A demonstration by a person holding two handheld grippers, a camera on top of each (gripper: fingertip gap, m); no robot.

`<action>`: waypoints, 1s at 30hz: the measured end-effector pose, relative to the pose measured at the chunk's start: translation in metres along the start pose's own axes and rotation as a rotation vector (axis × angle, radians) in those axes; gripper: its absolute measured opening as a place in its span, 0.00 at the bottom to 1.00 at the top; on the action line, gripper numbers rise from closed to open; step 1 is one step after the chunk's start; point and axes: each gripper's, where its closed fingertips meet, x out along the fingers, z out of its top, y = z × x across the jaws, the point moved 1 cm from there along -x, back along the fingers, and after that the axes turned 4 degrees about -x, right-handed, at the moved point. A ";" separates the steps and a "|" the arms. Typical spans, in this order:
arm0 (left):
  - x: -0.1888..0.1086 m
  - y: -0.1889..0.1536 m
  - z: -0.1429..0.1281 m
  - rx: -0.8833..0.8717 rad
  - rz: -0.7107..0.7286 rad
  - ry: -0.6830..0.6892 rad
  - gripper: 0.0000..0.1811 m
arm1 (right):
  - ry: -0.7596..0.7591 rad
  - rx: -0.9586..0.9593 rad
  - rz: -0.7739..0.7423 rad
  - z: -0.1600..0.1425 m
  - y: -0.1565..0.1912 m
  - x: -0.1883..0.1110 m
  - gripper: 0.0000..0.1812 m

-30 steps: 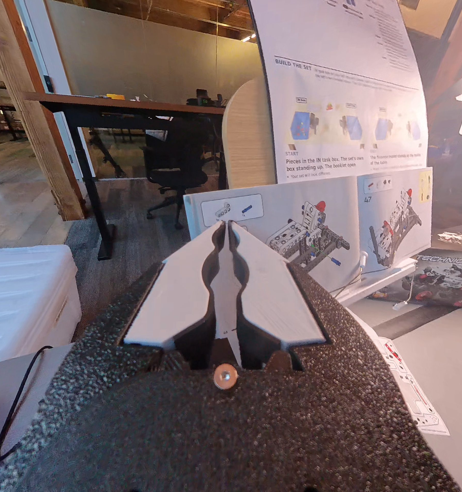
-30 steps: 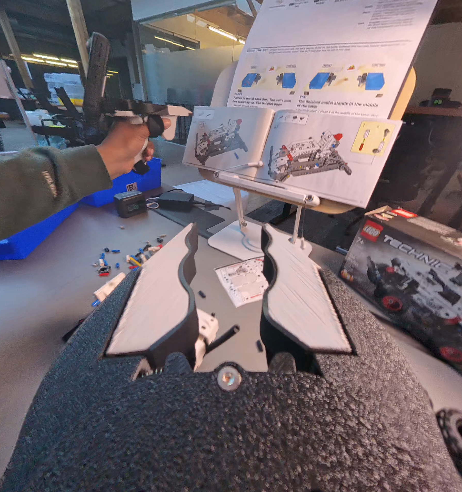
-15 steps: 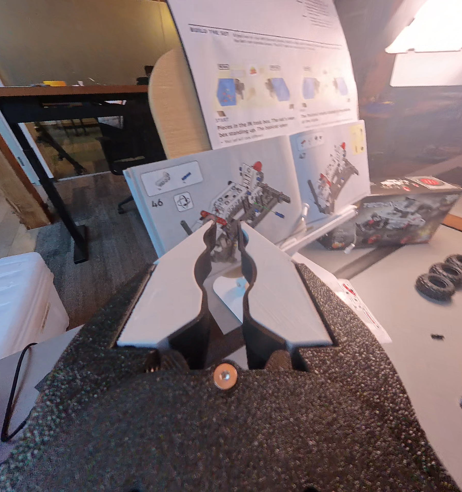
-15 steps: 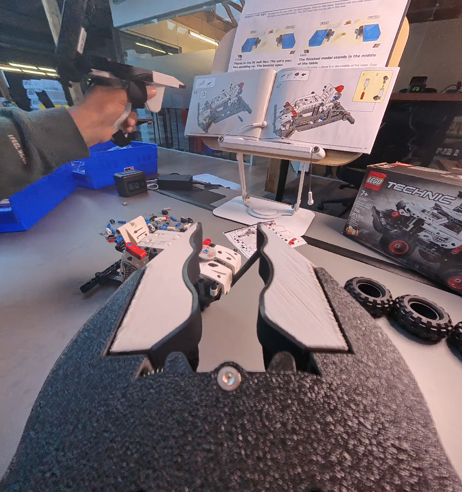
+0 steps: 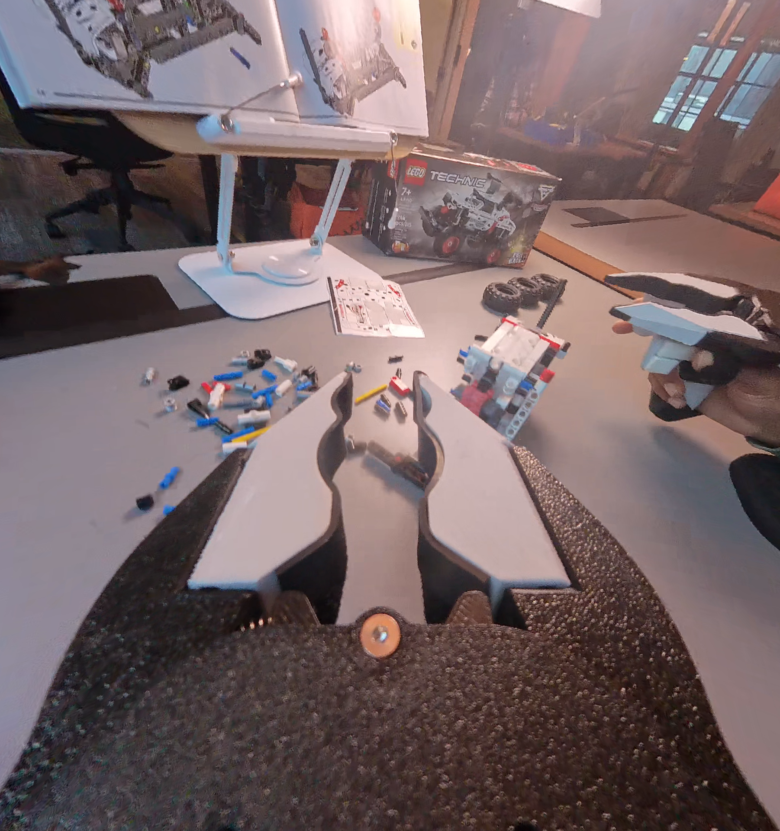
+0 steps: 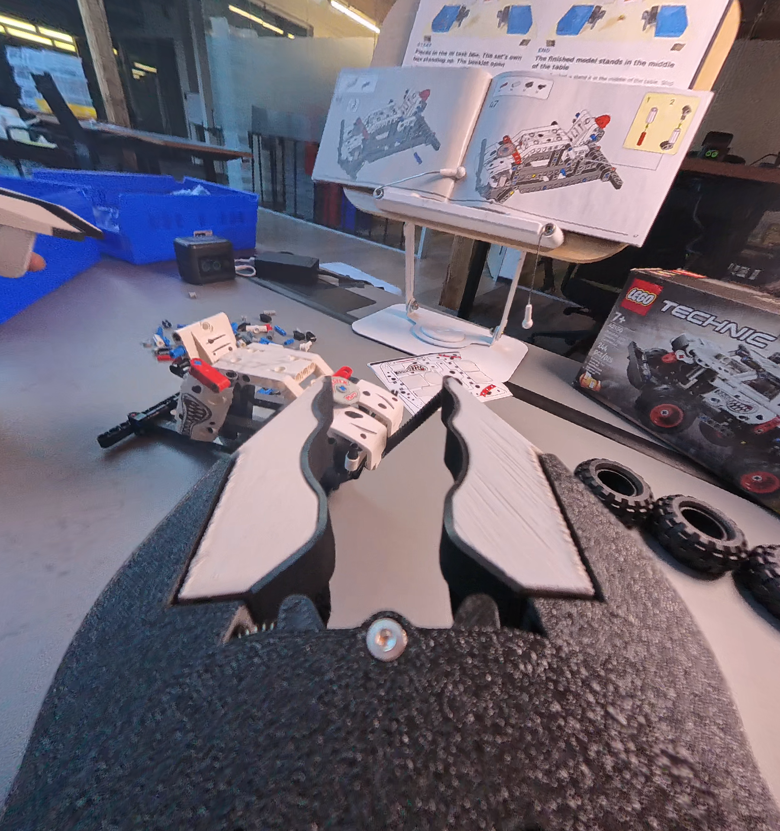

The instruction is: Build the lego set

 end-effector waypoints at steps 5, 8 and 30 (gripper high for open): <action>-0.009 -0.017 -0.038 -0.006 -0.026 0.033 0.14 | 0.125 -0.088 0.063 -0.021 0.011 0.010 0.43; 0.002 -0.020 -0.048 0.025 -0.055 0.081 0.15 | 0.187 -0.209 0.066 -0.032 0.016 0.020 0.44; -0.071 0.027 0.037 0.083 0.102 -0.158 0.14 | 0.215 -0.434 -0.017 -0.042 0.009 0.021 0.03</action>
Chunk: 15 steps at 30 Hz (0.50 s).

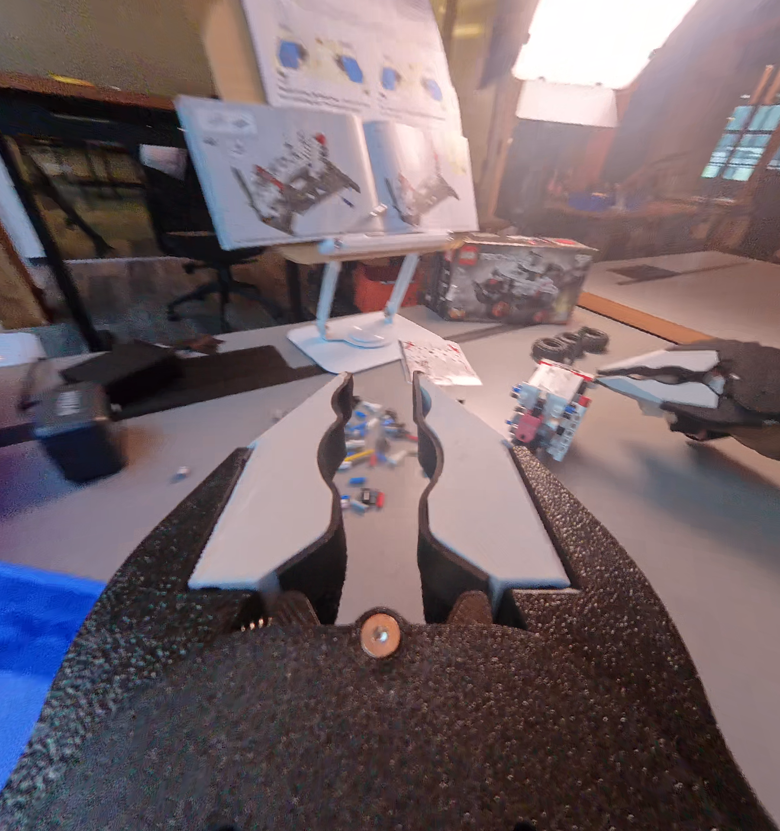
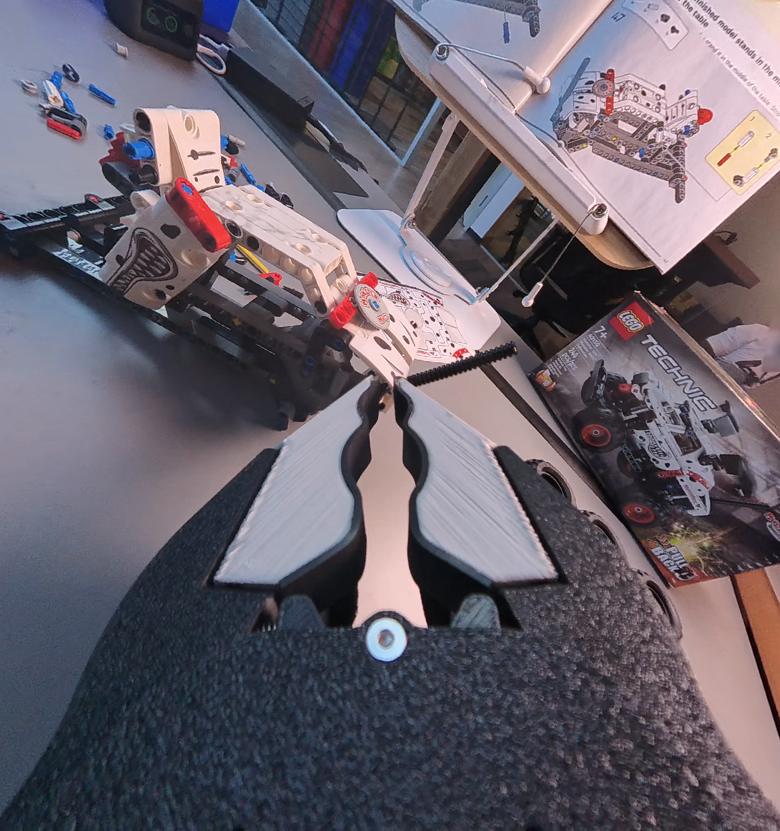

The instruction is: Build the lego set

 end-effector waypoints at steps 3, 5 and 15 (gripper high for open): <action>-0.056 0.068 0.040 0.022 0.201 -0.012 0.15 | -0.002 0.018 -0.045 -0.005 -0.012 -0.008 0.01; -0.098 0.120 0.054 0.080 0.360 0.085 0.14 | -0.023 0.074 -0.061 -0.005 -0.021 -0.012 0.01; -0.150 0.179 -0.090 -0.044 0.024 1.191 0.18 | 0.009 0.141 -0.139 -0.018 -0.039 -0.015 0.01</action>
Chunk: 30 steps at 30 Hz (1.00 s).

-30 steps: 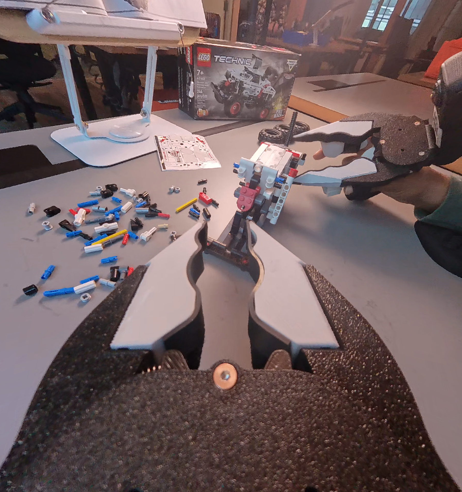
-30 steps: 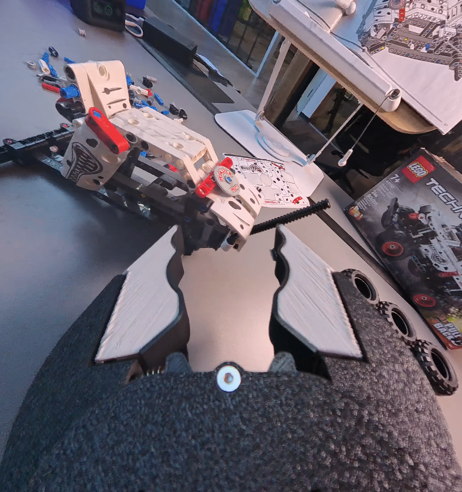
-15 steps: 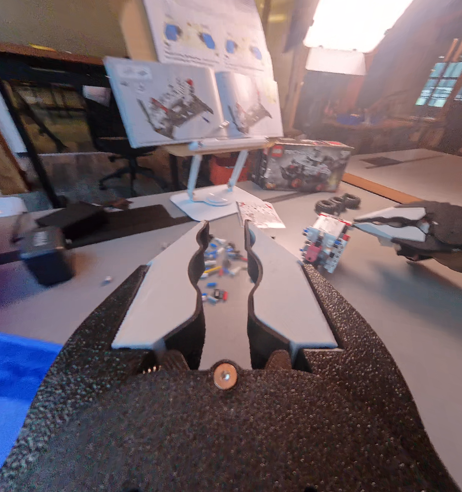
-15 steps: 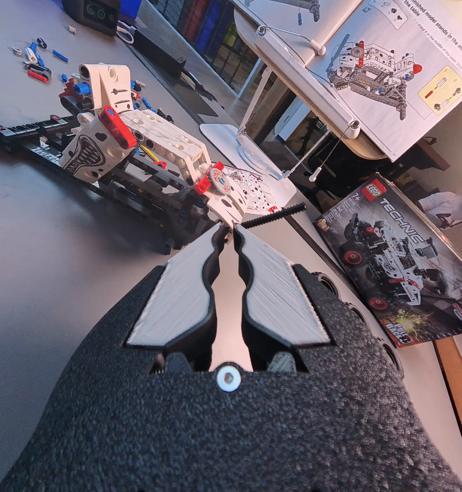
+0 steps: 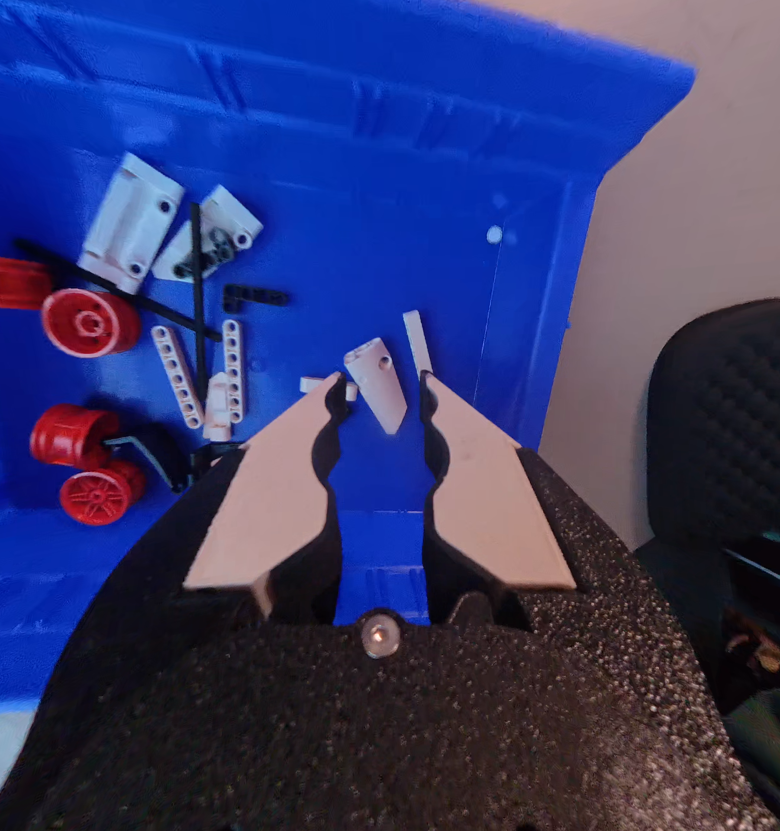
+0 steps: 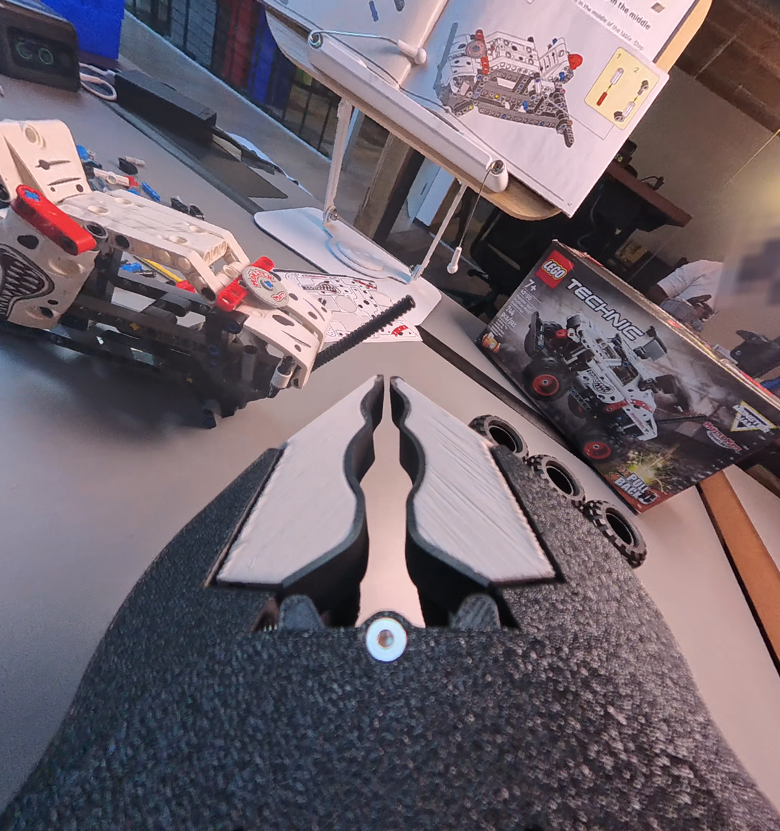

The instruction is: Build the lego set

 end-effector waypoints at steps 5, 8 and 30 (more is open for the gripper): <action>0.042 -0.010 -0.024 0.100 0.060 0.227 0.36 | 0.042 -0.010 -0.028 -0.010 -0.005 0.002 0.01; 0.051 -0.002 -0.029 0.155 0.169 0.280 0.32 | 0.056 -0.012 -0.042 -0.013 -0.008 0.005 0.01; 0.024 0.108 0.008 0.002 0.331 0.148 0.22 | 0.063 -0.022 -0.035 -0.014 -0.006 0.005 0.01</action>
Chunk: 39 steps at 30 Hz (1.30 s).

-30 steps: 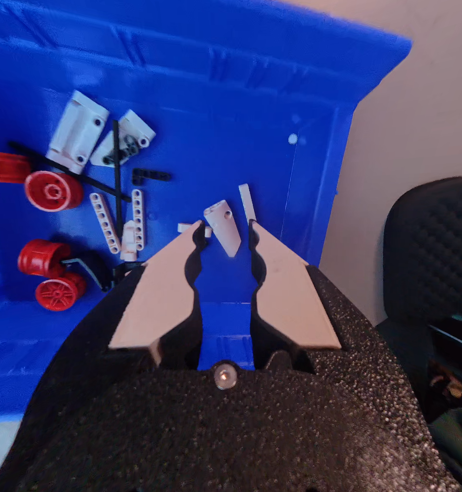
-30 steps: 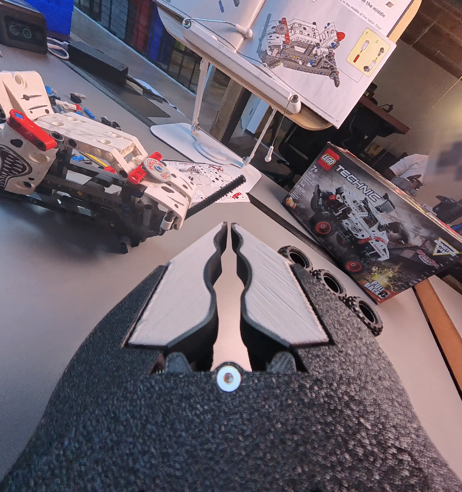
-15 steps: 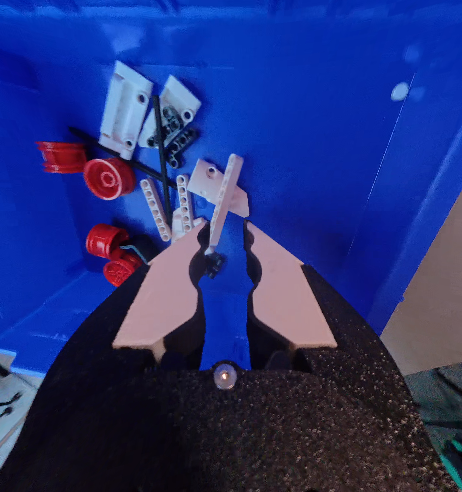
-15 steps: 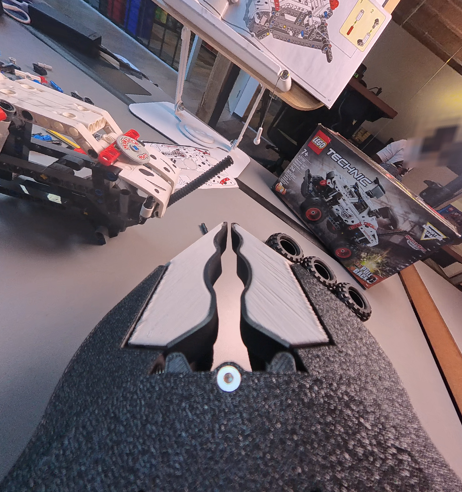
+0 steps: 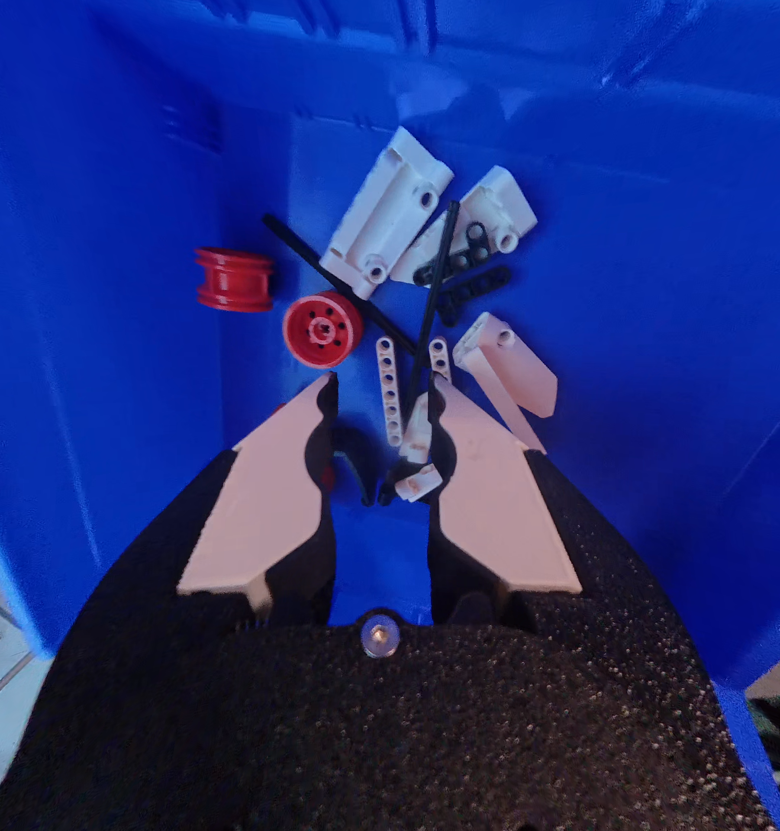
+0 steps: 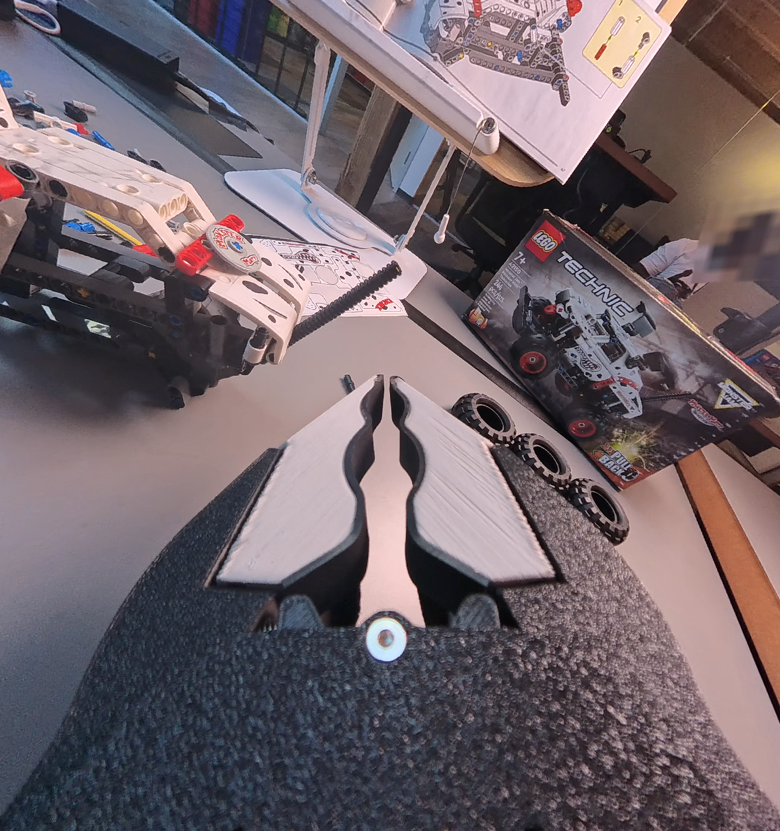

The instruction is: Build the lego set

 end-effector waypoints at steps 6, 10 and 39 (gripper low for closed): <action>0.004 -0.023 -0.006 0.036 -0.187 0.047 0.10 | 0.000 0.004 0.005 0.000 0.000 0.000 0.01; -0.005 -0.052 -0.014 0.068 -0.354 0.050 0.00 | -0.001 -0.002 0.012 0.000 0.002 0.000 0.01; -0.067 -0.143 -0.005 0.155 -0.370 -0.220 0.29 | -0.081 -0.149 0.161 0.016 0.037 -0.005 0.25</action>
